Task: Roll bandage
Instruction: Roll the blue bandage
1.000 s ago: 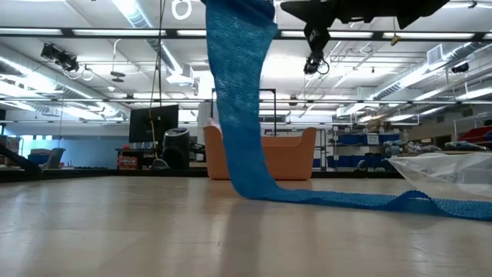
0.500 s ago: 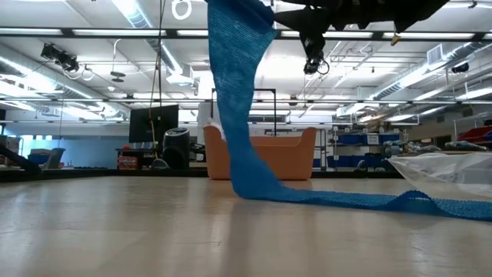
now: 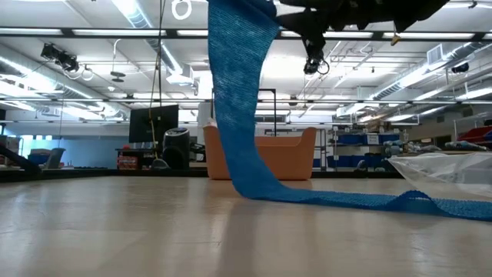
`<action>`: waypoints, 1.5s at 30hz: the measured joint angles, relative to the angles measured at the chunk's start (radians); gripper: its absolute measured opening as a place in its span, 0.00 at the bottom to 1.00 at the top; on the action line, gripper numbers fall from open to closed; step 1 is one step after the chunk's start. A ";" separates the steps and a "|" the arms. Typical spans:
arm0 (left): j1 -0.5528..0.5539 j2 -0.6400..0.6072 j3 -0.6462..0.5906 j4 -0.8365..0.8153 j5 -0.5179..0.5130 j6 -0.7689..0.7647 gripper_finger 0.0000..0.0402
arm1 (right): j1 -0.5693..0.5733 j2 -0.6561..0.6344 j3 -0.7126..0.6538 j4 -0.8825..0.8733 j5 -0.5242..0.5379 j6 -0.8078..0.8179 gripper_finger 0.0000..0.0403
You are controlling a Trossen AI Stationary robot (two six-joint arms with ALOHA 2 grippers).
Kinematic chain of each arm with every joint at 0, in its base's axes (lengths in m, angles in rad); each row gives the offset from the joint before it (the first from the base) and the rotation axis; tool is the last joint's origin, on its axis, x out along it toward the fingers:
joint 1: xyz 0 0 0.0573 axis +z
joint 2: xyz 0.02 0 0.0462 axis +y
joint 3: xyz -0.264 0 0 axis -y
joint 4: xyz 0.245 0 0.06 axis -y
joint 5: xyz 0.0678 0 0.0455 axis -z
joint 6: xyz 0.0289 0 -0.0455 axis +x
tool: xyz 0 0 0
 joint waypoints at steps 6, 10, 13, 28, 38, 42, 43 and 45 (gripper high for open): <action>0.001 0.000 0.000 0.001 0.007 -0.001 0.02 | 0.013 0.000 0.000 0.017 -0.023 -0.018 0.43; 0.001 0.000 0.000 0.015 0.007 0.001 0.02 | 0.018 0.005 0.000 0.017 -0.027 -0.012 0.43; 0.001 0.000 0.000 0.017 0.007 0.001 0.02 | 0.018 0.009 0.000 0.007 -0.026 0.009 0.43; 0.003 0.000 0.000 0.024 -0.013 0.002 0.02 | 0.017 0.008 0.000 -0.010 0.007 0.021 0.44; 0.003 0.000 0.000 0.024 0.000 0.002 0.02 | 0.017 0.008 0.000 0.014 0.019 0.013 0.44; 0.008 0.000 0.000 0.030 0.001 0.002 0.02 | 0.019 0.008 0.000 0.051 -0.025 0.007 0.43; 0.009 0.000 0.000 0.033 0.001 0.002 0.02 | 0.020 0.008 0.000 0.058 -0.035 0.006 0.43; 0.013 0.000 0.000 0.038 0.003 0.002 0.02 | 0.026 0.008 0.000 0.062 -0.046 0.002 0.41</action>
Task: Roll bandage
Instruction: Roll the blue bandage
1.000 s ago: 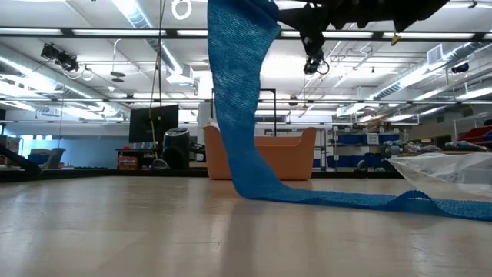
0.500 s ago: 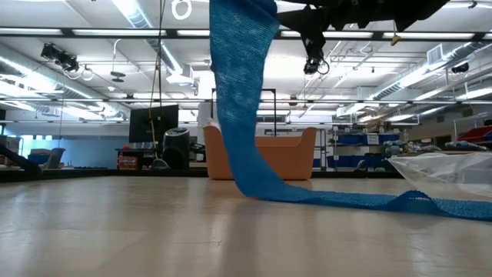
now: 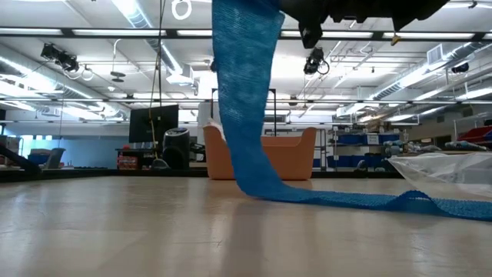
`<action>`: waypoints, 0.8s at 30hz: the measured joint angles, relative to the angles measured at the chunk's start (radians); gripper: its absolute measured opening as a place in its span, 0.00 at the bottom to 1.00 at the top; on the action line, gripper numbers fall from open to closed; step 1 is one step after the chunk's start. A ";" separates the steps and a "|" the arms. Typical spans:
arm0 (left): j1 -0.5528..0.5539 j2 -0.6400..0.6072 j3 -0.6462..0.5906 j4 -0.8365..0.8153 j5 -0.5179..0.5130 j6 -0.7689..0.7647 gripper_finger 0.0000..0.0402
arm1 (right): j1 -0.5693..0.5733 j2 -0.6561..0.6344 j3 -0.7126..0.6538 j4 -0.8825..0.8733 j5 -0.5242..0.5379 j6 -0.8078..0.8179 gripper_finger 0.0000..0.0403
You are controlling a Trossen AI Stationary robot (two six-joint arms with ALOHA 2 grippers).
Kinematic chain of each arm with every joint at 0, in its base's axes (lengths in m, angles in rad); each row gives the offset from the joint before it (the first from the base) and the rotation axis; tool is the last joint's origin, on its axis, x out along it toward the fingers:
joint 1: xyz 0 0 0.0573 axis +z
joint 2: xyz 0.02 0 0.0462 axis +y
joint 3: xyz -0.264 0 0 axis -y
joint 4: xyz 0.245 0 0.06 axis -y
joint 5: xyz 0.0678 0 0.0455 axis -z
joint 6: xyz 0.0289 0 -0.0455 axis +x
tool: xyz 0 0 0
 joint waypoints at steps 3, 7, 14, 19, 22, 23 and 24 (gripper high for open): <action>0.005 0.000 0.000 0.007 0.002 0.000 0.02 | 0.001 0.000 0.000 -0.002 -0.004 -0.002 0.38; 0.014 0.000 0.000 0.034 0.025 -0.001 0.02 | 0.001 0.003 0.000 0.005 0.025 -0.015 0.32; 0.021 0.000 0.000 0.047 0.009 -0.021 0.03 | 0.001 0.003 0.000 0.009 0.038 -0.074 0.09; 0.012 0.001 0.000 0.006 -0.073 -0.107 0.08 | 0.002 0.003 0.000 0.009 0.039 -0.101 0.04; -0.007 0.001 0.000 -0.023 -0.096 -0.168 0.12 | 0.003 -0.006 0.000 0.003 0.038 -0.121 0.03; -0.012 0.001 0.000 -0.041 -0.096 -0.193 0.14 | 0.003 -0.012 0.000 0.001 0.038 -0.127 0.02; -0.014 0.001 0.000 -0.065 -0.095 -0.225 0.15 | 0.002 -0.018 0.000 0.001 0.038 -0.132 0.02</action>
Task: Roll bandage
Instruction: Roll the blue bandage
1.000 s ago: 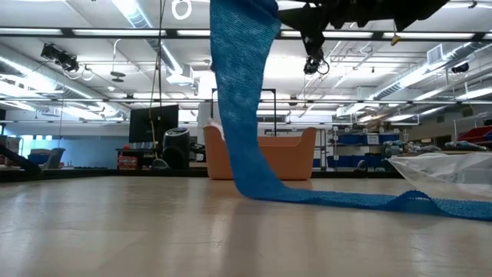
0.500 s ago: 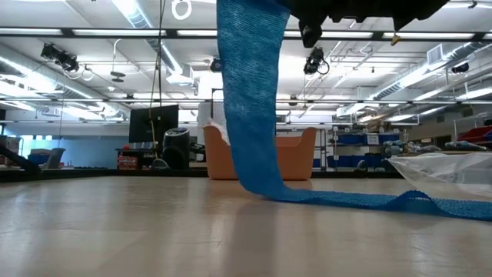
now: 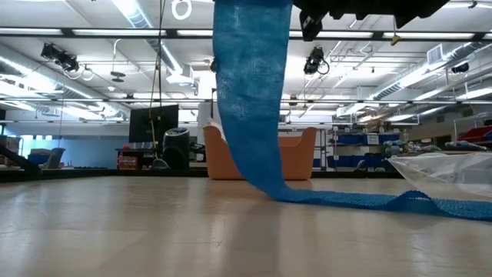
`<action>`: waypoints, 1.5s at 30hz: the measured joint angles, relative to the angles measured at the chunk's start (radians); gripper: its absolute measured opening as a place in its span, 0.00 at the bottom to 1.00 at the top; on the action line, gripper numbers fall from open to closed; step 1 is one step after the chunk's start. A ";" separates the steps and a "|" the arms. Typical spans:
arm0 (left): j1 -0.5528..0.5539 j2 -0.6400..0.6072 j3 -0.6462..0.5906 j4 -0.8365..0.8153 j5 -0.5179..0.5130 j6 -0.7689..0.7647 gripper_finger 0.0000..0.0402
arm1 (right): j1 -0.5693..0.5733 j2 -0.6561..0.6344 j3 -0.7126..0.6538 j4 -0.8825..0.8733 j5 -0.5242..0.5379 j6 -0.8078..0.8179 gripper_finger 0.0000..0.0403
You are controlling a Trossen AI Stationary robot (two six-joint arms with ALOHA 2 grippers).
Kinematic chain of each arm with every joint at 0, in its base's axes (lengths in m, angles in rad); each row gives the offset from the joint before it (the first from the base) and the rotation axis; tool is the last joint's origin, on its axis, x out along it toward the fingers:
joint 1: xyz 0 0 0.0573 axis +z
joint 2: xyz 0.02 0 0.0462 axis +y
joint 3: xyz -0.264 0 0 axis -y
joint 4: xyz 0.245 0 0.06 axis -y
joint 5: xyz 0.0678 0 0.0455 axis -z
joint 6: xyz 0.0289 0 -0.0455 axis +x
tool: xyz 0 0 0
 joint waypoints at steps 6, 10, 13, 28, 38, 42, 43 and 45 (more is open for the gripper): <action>0.019 0.000 0.000 -0.269 0.052 -0.278 0.19 | -0.003 -0.051 0.000 -0.049 0.009 -0.048 0.02; 0.076 0.000 0.000 -0.493 -0.043 -0.454 0.20 | -0.011 -0.093 0.000 -0.132 0.070 -0.133 0.02; 0.119 -0.002 0.000 -0.536 -0.080 -0.478 0.20 | -0.027 -0.116 0.000 -0.174 0.100 -0.203 0.02; 0.392 -0.109 -0.188 0.194 0.762 0.022 0.07 | -0.069 -0.161 0.000 -0.274 0.110 -0.265 0.02; 0.562 -0.376 -0.406 0.304 1.074 -0.183 0.03 | -0.068 -0.252 0.001 -0.303 0.143 -0.290 0.02; 0.652 -0.409 -0.396 0.306 1.249 -0.359 0.06 | -0.067 -0.207 0.001 -0.253 0.119 -0.301 0.02; 0.667 -0.403 -0.386 0.309 1.289 -0.388 0.07 | -0.066 -0.194 0.001 -0.238 0.119 -0.315 0.02; 0.686 -0.401 -0.380 0.293 1.355 -0.422 0.10 | -0.060 -0.170 0.001 -0.220 0.121 -0.339 0.02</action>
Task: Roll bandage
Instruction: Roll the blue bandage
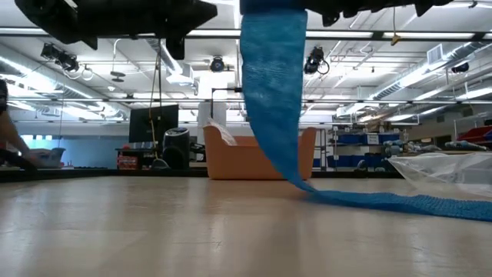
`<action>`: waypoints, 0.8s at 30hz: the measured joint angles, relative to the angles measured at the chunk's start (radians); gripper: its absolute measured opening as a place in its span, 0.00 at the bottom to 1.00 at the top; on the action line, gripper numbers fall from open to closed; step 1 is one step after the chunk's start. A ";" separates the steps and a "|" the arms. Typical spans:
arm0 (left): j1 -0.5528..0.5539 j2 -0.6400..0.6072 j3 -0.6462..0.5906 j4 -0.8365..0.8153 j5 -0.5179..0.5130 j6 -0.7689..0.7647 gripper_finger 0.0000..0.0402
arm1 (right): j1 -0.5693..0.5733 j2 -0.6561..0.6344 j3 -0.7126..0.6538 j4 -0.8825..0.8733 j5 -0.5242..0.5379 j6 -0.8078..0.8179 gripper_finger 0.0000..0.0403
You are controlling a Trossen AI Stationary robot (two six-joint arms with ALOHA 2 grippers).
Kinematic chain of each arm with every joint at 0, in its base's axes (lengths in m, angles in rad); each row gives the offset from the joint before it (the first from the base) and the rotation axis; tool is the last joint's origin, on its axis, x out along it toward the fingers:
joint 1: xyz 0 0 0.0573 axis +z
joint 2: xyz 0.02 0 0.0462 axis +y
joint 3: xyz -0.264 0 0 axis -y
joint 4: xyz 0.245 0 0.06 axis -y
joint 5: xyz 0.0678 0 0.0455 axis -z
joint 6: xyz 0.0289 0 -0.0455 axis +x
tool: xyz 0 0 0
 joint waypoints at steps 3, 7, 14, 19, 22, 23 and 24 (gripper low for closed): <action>0.007 0.005 0.021 0.015 0.040 -0.005 0.16 | 0.008 0.027 0.000 0.029 0.032 -0.010 0.02; 0.002 0.009 0.027 0.006 0.039 -0.009 0.24 | 0.011 0.029 0.000 0.040 0.067 -0.015 0.02; 0.004 0.026 0.027 0.000 -0.034 0.003 0.34 | 0.011 0.029 0.000 0.034 0.069 -0.018 0.02; 0.004 0.065 0.038 -0.022 -0.034 0.036 0.34 | 0.011 0.029 0.000 0.025 0.066 -0.031 0.02; 0.004 0.093 0.066 -0.015 -0.006 0.039 0.34 | 0.011 0.029 0.000 0.009 0.066 -0.047 0.02; 0.004 0.100 0.072 -0.020 -0.006 0.045 0.34 | 0.011 0.029 0.000 0.009 0.066 -0.048 0.02; 0.004 0.109 0.084 -0.020 -0.004 0.049 0.34 | 0.011 0.029 0.000 0.011 0.066 -0.048 0.02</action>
